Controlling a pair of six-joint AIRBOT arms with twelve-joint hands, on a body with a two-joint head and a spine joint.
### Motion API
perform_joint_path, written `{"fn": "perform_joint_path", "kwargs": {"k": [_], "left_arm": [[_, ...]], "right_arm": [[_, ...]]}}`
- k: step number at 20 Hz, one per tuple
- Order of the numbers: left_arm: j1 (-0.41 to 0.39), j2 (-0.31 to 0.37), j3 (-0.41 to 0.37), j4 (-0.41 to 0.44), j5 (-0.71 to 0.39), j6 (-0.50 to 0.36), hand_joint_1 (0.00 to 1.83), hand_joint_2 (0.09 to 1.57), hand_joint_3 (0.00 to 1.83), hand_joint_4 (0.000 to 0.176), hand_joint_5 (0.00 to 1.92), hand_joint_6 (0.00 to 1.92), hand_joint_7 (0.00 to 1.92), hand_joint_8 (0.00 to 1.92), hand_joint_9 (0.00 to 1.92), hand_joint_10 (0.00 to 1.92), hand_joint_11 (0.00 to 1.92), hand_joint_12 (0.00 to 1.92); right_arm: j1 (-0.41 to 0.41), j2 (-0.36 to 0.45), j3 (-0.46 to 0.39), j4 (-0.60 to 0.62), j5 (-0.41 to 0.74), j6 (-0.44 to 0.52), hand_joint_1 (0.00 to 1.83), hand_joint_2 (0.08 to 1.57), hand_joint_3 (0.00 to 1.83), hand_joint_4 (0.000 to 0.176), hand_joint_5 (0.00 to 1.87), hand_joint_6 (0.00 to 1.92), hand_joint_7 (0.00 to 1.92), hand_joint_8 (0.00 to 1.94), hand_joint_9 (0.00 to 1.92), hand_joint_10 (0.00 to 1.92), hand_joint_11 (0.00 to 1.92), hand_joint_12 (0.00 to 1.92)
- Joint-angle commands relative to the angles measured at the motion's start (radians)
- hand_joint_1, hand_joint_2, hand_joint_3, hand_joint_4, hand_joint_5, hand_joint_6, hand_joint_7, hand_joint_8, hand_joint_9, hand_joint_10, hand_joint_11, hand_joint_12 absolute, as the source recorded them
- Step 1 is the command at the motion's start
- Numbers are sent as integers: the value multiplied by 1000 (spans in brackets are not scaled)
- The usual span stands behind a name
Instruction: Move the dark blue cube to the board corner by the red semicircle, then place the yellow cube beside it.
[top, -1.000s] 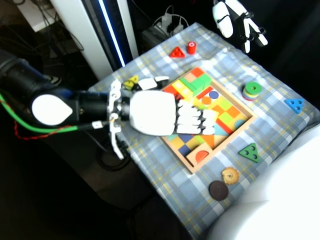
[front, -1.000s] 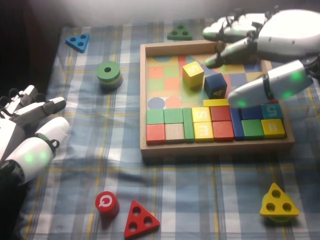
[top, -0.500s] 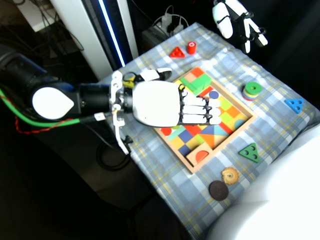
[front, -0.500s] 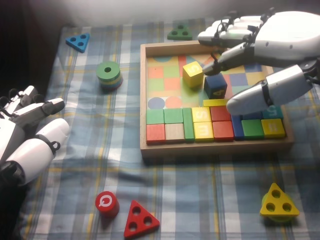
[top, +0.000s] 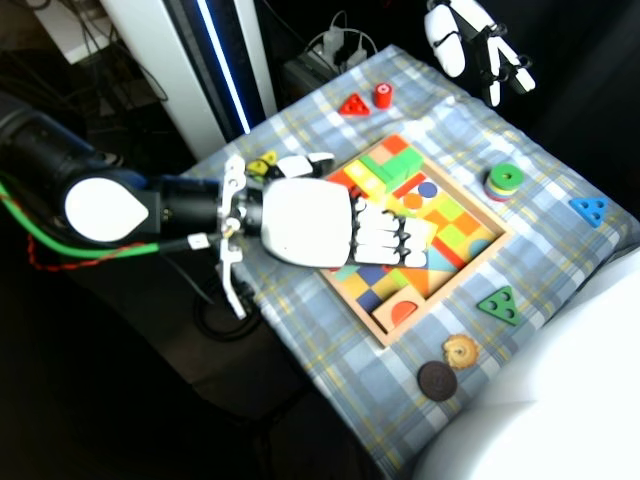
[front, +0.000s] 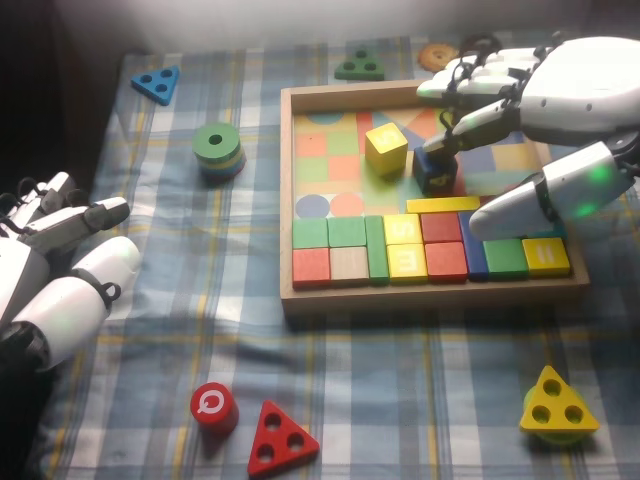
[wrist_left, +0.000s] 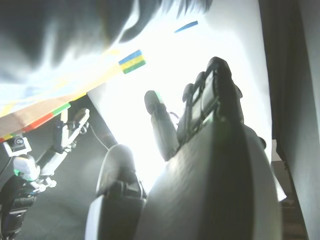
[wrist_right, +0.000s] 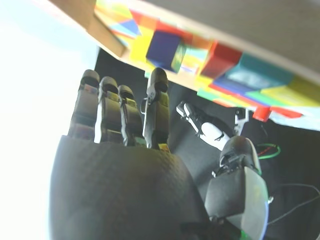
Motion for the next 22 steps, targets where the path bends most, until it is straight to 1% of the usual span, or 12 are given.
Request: {"fn": "perform_joint_path", "kwargs": {"k": [1,2,4,5,8,10,11,14,16,17,19,22], "left_arm": [[-6,0,-2,40,-115,-5,142,1388,0,44,557,1,87,3,0,0,0,0],[-6,1,-1,40,-115,-5,118,1385,0,46,554,0,90,3,0,0,0,0],[-6,2,-1,40,-115,-5,98,1391,2,45,550,0,83,2,0,0,0,0],[-6,1,-1,40,-115,-5,127,1401,4,24,560,3,85,2,0,0,0,0],[-5,1,-1,39,-113,-5,133,1401,2,28,561,2,83,2,0,0,0,0],[-5,1,-1,39,-112,-5,130,1401,1,36,552,0,75,0,0,0,0,0],[-5,1,0,39,-111,-5,130,1401,1,36,552,0,75,0,0,0,0,0],[-5,1,0,39,-109,-5,132,1395,0,21,563,4,95,3,0,0,0,0],[-5,1,-1,39,-109,-5,138,1388,0,23,568,4,99,3,0,0,0,0],[-5,1,0,39,-109,-5,142,1394,0,20,565,2,98,3,0,0,0,0],[-5,2,0,39,-108,-5,146,1397,1,23,566,2,98,2,0,0,0,0],[-1,1,-1,39,-107,-5,135,1396,1,35,556,1,97,1,0,0,0,0]], "right_arm": [[2,6,0,33,51,4,0,920,0,2,433,0,0,0,0,0,0,0],[1,19,-4,29,40,4,0,920,0,13,414,0,0,0,0,0,0,0],[-1,43,-7,29,17,4,0,909,0,9,413,1,0,0,0,0,0,0],[-1,52,-6,29,8,4,0,886,0,0,413,1,0,0,0,0,0,0],[-1,69,-1,29,-12,4,0,870,0,4,408,0,0,0,0,0,0,0],[-1,79,7,29,-34,-7,0,865,0,66,396,1,0,0,0,0,0,0],[-1,80,16,32,-43,-8,0,865,0,66,396,1,0,0,0,0,0,0],[-1,79,37,61,-55,-30,0,915,5,37,402,3,0,0,0,0,0,0],[-1,79,42,82,-69,-68,0,944,17,38,400,1,0,0,0,0,0,0],[-1,79,46,83,-76,-77,0,969,27,19,387,0,0,0,0,0,0,0],[-1,79,51,92,-78,-80,0,967,24,24,382,0,0,0,0,0,0,0],[0,79,45,118,-65,-93,0,974,23,0,377,0,0,0,0,0,0,0]]}}
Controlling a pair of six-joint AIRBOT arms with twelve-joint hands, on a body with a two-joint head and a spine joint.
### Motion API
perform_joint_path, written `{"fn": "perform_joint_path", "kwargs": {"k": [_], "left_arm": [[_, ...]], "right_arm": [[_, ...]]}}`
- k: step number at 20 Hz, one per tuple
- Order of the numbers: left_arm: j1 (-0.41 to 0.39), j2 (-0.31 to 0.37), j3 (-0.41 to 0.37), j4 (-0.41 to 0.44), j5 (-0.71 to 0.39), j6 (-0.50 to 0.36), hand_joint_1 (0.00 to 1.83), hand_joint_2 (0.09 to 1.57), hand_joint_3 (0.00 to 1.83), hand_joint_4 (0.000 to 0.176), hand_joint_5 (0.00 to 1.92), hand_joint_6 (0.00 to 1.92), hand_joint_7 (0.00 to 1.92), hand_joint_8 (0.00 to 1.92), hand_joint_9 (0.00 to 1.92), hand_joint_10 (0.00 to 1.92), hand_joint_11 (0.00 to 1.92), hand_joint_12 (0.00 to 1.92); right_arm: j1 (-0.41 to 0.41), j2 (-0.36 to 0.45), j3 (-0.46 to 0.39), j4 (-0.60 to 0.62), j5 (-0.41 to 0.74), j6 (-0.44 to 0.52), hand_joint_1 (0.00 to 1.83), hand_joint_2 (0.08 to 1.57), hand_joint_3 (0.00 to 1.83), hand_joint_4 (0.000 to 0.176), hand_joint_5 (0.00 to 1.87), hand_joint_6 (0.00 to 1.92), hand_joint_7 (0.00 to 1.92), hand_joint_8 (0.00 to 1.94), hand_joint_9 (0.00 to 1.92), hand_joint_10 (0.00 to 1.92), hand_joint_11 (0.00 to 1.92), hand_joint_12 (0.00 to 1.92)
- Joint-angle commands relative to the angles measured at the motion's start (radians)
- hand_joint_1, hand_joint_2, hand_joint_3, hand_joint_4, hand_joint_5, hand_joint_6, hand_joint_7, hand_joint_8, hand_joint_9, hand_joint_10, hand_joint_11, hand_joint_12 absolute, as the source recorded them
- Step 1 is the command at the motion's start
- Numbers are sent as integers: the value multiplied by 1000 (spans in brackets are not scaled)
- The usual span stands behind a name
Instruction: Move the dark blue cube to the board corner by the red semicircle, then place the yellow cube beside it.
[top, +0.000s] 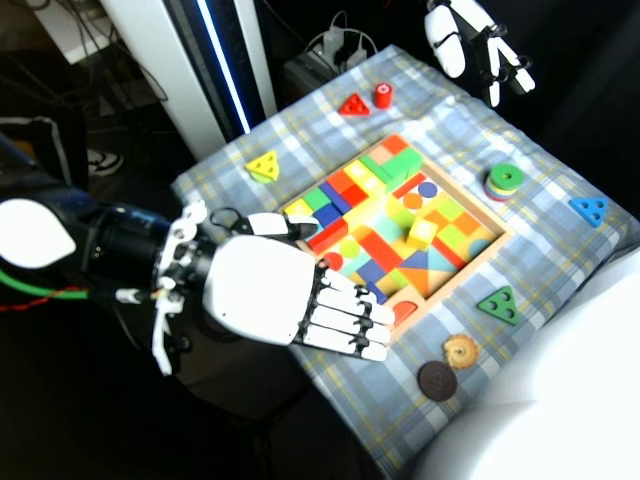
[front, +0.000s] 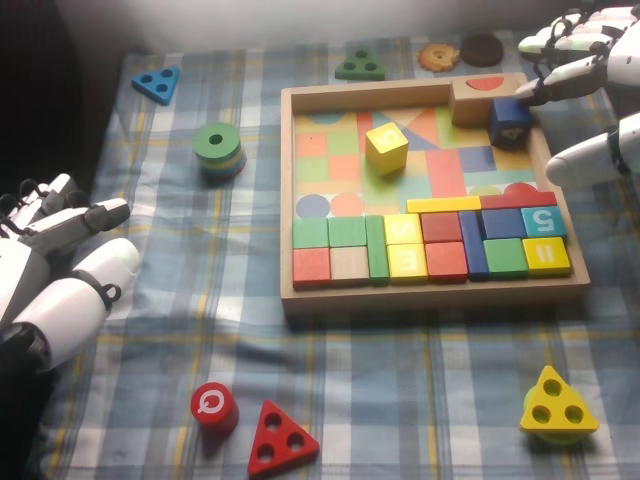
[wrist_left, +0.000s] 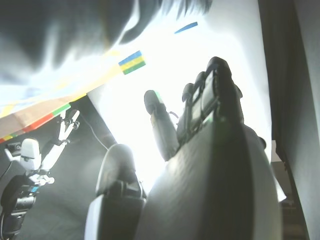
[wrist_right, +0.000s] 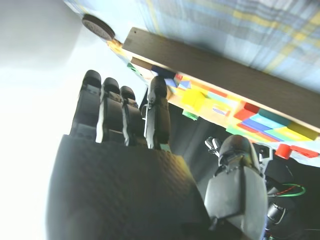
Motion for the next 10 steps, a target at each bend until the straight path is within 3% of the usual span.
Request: {"fn": "perform_joint_path", "kwargs": {"k": [1,2,3,7,10], "left_arm": [[-2,1,-1,40,-111,-5,133,1396,1,31,554,0,92,0,0,0,0,0],[-2,1,0,39,-110,-5,122,1395,0,21,552,1,87,0,0,0,0,0],[-2,1,0,39,-110,-5,122,1395,0,21,552,1,87,0,0,0,0,0],[-2,0,-1,38,-110,-5,139,1388,0,40,557,1,96,1,0,0,0,0],[-2,0,-1,38,-110,-5,110,1384,0,55,546,0,99,2,0,0,0,0]], "right_arm": [[11,3,-3,46,67,-12,0,975,22,13,374,0,0,0,0,0,0,0],[18,3,-16,55,74,-26,0,962,13,0,376,1,0,0,0,0,0,0],[25,3,-29,71,82,-44,0,962,13,0,376,1,0,0,0,0,0,0],[49,11,-62,132,115,-98,0,953,8,0,407,12,0,0,0,0,0,0],[54,28,-93,165,175,-98,0,1056,49,0,383,1,0,0,0,0,0,0]]}}
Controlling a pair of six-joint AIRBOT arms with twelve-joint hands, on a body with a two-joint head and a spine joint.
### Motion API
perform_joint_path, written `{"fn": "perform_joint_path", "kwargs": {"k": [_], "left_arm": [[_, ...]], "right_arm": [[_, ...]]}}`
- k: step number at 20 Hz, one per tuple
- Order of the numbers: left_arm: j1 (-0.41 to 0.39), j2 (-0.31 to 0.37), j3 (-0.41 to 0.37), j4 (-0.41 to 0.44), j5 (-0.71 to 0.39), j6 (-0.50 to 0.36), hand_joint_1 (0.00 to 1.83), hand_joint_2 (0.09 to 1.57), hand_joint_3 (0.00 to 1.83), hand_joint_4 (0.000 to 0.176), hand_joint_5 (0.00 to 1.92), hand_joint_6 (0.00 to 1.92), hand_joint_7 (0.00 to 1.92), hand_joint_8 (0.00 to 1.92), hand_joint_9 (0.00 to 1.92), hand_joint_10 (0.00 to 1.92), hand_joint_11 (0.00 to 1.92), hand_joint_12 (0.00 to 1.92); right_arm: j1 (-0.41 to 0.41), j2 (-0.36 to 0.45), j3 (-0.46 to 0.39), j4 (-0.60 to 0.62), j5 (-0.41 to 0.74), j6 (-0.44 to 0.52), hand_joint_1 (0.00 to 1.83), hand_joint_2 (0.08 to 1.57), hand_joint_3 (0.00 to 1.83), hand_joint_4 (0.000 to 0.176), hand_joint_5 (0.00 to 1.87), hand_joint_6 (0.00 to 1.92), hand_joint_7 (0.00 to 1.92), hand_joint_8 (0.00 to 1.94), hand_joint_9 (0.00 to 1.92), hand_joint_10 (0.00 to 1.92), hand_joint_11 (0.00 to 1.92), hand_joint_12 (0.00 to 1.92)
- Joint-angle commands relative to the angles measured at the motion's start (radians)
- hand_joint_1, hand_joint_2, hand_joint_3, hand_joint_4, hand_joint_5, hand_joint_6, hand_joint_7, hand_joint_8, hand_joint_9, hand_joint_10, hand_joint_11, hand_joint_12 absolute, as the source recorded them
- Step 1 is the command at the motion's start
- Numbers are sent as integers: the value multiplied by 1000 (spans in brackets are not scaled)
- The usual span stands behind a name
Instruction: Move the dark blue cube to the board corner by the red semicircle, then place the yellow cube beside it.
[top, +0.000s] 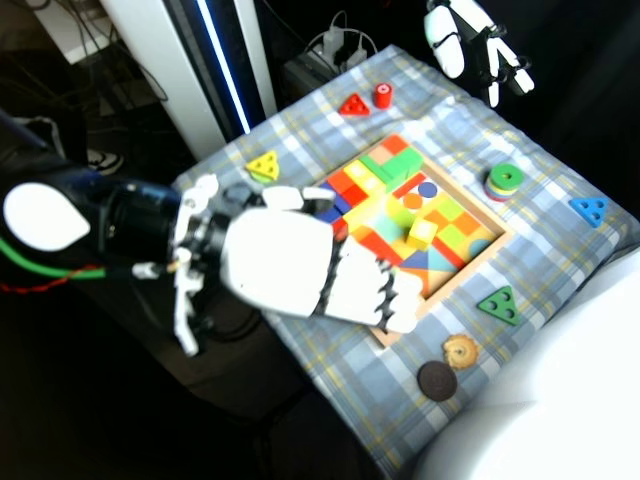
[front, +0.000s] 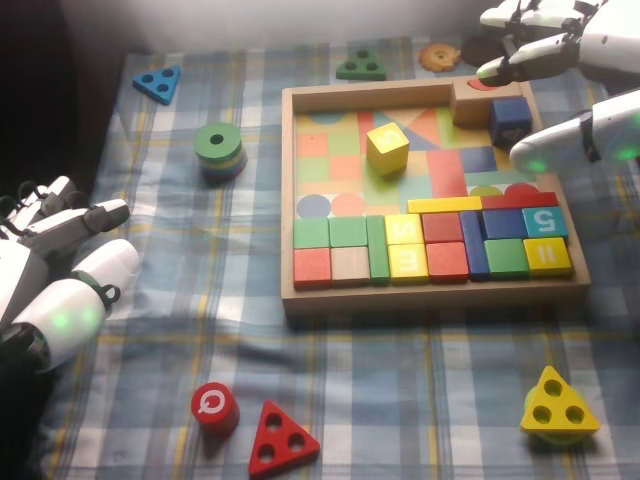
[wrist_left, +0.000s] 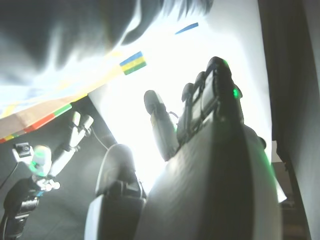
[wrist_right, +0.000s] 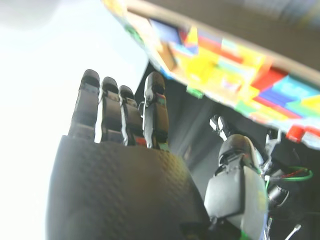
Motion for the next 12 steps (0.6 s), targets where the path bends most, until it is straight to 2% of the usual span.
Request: {"fn": "perform_joint_path", "kwargs": {"k": [1,2,3,5,6,8,10,12], "left_arm": [[-2,0,-1,43,-114,-5,106,1378,0,47,554,3,105,4,0,0,0,0],[-2,0,-1,43,-114,-5,92,1374,0,50,557,3,104,2,0,0,0,0],[-2,-1,-1,43,-114,-5,92,1372,0,42,565,6,108,4,0,0,0,0],[-3,-2,-1,43,-114,-5,90,1368,0,58,554,1,101,0,0,0,0,0],[-3,-2,-1,44,-113,-5,90,1368,0,58,554,1,101,0,0,0,0,0],[-3,-2,-1,44,-114,-5,86,1380,1,48,548,0,85,1,0,0,0,0],[-4,-2,0,44,-114,-5,101,1377,0,48,550,1,87,1,0,0,0,0],[-4,-2,0,44,-113,-5,114,1384,2,44,546,0,89,2,0,0,0,0]], "right_arm": [[17,2,-9,46,109,-2,0,1056,46,0,392,6,0,0,0,0,0,0],[17,2,-19,46,123,-1,0,1067,49,0,419,16,0,0,0,0,0,0],[17,2,-25,45,138,-1,0,1069,48,0,399,7,0,0,0,0,0,0],[16,-13,-23,36,152,-1,0,1025,23,0,384,1,1,0,0,0,0,0],[17,-18,-17,26,152,-1,0,1025,23,0,384,1,1,0,0,0,0,0],[17,-63,5,23,152,-1,0,941,0,0,375,0,0,0,0,0,0,0],[16,-101,29,15,151,-1,0,897,0,0,404,11,0,0,0,0,0,0],[16,-132,56,11,151,17,0,954,0,27,379,0,0,0,0,0,0,0]]}}
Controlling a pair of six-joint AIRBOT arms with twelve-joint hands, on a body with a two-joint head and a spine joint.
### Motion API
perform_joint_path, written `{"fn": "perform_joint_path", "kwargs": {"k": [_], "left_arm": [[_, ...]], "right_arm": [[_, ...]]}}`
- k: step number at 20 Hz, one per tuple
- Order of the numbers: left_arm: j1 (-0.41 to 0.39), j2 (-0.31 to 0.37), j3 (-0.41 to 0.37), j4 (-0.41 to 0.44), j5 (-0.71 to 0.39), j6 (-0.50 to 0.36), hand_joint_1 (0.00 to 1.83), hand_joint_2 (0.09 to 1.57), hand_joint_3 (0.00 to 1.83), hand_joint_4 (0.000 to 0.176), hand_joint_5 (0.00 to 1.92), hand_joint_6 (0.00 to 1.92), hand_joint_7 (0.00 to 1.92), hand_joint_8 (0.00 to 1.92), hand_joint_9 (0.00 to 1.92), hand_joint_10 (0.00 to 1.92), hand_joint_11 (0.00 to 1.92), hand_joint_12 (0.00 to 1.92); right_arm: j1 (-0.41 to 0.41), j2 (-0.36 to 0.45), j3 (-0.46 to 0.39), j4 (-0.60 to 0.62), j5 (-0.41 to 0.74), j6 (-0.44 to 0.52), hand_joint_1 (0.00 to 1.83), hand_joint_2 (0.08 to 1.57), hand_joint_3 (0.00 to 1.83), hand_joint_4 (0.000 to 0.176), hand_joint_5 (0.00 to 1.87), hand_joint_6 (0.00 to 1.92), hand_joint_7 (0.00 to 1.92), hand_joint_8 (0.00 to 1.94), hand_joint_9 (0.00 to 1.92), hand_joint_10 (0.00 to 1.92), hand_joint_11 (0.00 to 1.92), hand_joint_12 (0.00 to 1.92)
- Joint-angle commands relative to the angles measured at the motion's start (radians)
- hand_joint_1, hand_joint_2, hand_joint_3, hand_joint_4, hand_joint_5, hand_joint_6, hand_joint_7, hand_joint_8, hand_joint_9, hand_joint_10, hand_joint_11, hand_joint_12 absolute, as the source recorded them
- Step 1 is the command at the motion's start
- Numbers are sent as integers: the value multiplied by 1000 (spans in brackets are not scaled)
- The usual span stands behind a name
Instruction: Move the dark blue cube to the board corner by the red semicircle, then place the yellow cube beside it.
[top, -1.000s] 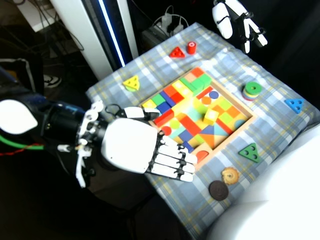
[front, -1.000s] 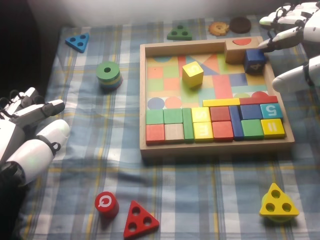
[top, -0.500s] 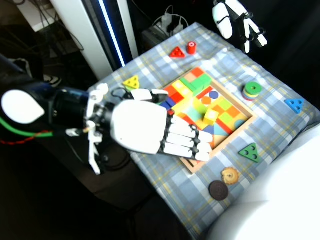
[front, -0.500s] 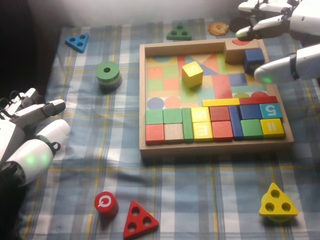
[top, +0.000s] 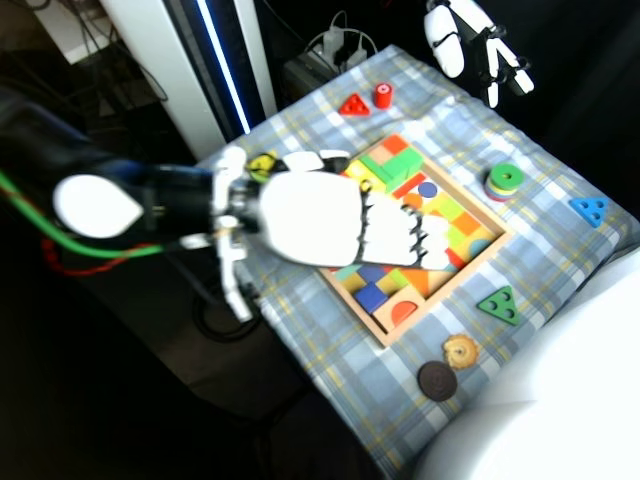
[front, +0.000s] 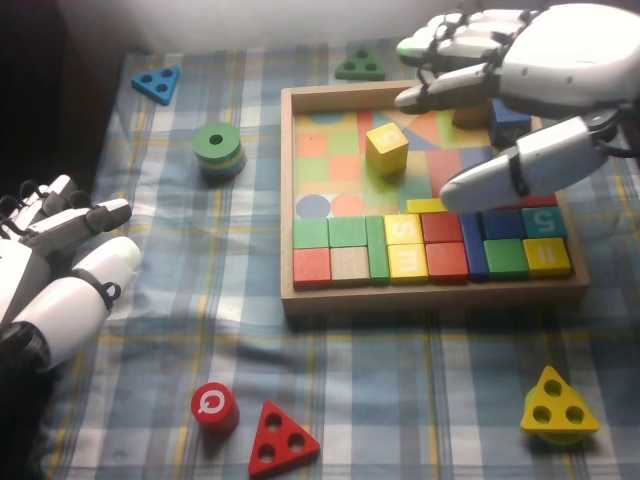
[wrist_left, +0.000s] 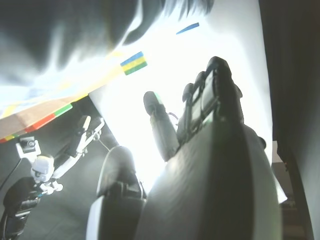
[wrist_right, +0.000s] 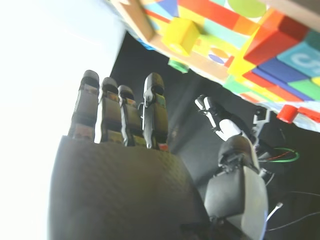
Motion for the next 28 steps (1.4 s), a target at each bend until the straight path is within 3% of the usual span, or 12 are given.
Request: {"fn": "perform_joint_path", "kwargs": {"k": [1,2,3,9,12,13,14,18,23,24,27,28], "left_arm": [[-4,-3,0,41,-113,-5,114,1385,1,42,547,0,96,4,0,0,0,0],[-4,-4,0,41,-113,-5,112,1383,1,38,551,2,103,7,0,0,0,0],[-4,-6,1,41,-113,-5,111,1377,0,46,560,5,113,10,0,0,0,0],[-5,-10,3,44,-112,-5,63,1365,0,57,553,0,102,0,0,0,0,0],[-6,-10,4,45,-112,-5,56,1357,0,78,547,0,100,0,0,0,0,0],[-6,-10,4,46,-111,-5,71,1362,0,57,561,4,111,3,0,0,0,0],[-6,-10,4,46,-110,-5,59,1360,0,67,551,1,105,1,0,0,0,0],[-6,-10,6,48,-100,-5,43,1359,0,63,547,1,100,0,0,0,0,0],[-6,-9,6,48,-98,-5,46,1348,0,82,548,1,109,3,0,0,0,0],[-6,-9,7,48,-97,-5,64,1353,0,76,554,2,111,3,0,0,0,0],[-6,-9,6,48,-96,-5,53,1348,0,76,558,3,108,0,0,0,0,0],[-6,-9,6,47,-96,-5,54,1353,0,73,554,1,108,0,0,0,0,0]], "right_arm": [[13,-12,22,37,82,27,0,952,0,50,381,1,0,0,0,0,0,0],[13,-27,40,29,82,47,0,974,5,44,379,0,0,0,0,0,0,0],[13,-41,56,23,82,64,0,982,9,67,361,0,0,0,0,0,0,0],[2,-77,88,-9,81,112,0,999,11,76,401,25,0,0,0,0,0,0],[-3,-85,93,-14,81,116,0,986,2,47,459,16,0,0,0,0,0,0],[-7,-90,97,-14,81,121,0,969,0,51,474,19,0,0,0,0,0,0],[-10,-94,101,-14,81,126,0,995,7,51,473,17,0,0,0,0,0,0],[-23,-110,121,-42,56,139,0,1016,14,105,400,0,0,0,0,0,0,0],[-23,-99,119,-101,23,166,0,950,0,55,411,8,0,0,0,0,0,0],[-23,-89,111,-111,14,167,0,974,0,27,405,5,0,0,0,0,0,0],[-23,-56,93,-119,-9,166,0,985,0,11,395,2,0,0,0,0,0,0],[-23,-39,88,-119,-14,166,0,937,0,22,378,0,0,0,0,0,0,0]]}}
